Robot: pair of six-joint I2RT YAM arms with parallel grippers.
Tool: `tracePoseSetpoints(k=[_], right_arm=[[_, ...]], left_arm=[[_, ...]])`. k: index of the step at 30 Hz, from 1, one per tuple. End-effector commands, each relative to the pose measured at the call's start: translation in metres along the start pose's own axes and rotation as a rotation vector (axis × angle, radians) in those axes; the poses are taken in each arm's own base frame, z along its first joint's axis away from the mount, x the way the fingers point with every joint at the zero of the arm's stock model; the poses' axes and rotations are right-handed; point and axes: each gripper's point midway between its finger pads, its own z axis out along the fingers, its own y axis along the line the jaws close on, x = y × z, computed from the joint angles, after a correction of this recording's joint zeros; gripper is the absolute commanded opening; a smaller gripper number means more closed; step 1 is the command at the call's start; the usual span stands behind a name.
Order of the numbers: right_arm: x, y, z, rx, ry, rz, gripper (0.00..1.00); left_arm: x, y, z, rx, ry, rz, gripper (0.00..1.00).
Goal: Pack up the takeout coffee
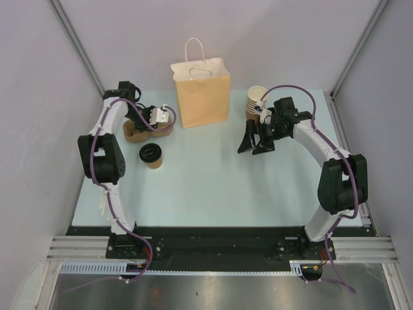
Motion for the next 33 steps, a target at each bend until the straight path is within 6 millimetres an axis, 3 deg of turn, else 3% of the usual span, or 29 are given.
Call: tracePoseSetpoints(k=[1, 11, 22, 29, 32, 33], right_arm=[[0.001, 0.0, 0.0, -0.016, 0.008, 0.006, 1.0], [0.001, -0.002, 0.001, -0.015, 0.01, 0.009, 1.0], [0.001, -0.004, 0.003, -0.018, 0.014, 0.015, 1.0], [0.001, -0.004, 0.002, -0.017, 0.014, 0.016, 1.0], [0.001, -0.005, 0.002, -0.018, 0.014, 0.019, 1.0], [0.002, -0.005, 0.002, -0.018, 0.014, 0.019, 1.0]], left_arm=[[-0.011, 0.007, 0.005, -0.013, -0.041, 0.04, 0.45], [-0.008, 0.008, 0.014, -0.003, -0.035, 0.032, 0.45], [-0.007, 0.01, 0.018, -0.002, -0.036, 0.017, 0.36], [-0.007, 0.01, 0.019, 0.004, -0.037, 0.009, 0.36], [-0.008, 0.01, 0.019, 0.005, -0.042, 0.001, 0.31], [-0.009, 0.01, 0.019, 0.006, -0.043, 0.003, 0.25]])
